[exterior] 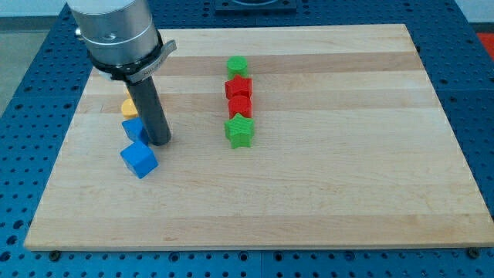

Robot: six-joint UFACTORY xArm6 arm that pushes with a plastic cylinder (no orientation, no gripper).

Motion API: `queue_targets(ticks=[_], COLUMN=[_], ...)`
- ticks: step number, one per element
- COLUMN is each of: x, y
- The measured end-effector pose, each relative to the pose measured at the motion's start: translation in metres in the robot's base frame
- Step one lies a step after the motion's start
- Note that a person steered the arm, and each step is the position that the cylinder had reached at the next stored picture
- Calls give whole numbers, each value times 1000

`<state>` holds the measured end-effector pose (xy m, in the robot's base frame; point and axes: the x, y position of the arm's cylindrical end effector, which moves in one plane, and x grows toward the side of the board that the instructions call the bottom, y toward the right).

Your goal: Adjust the blue triangle below the yellow heart

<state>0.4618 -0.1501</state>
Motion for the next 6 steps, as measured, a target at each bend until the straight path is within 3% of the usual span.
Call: queue_targets(ticks=[4,6], x=[0,16], y=[-20,32])
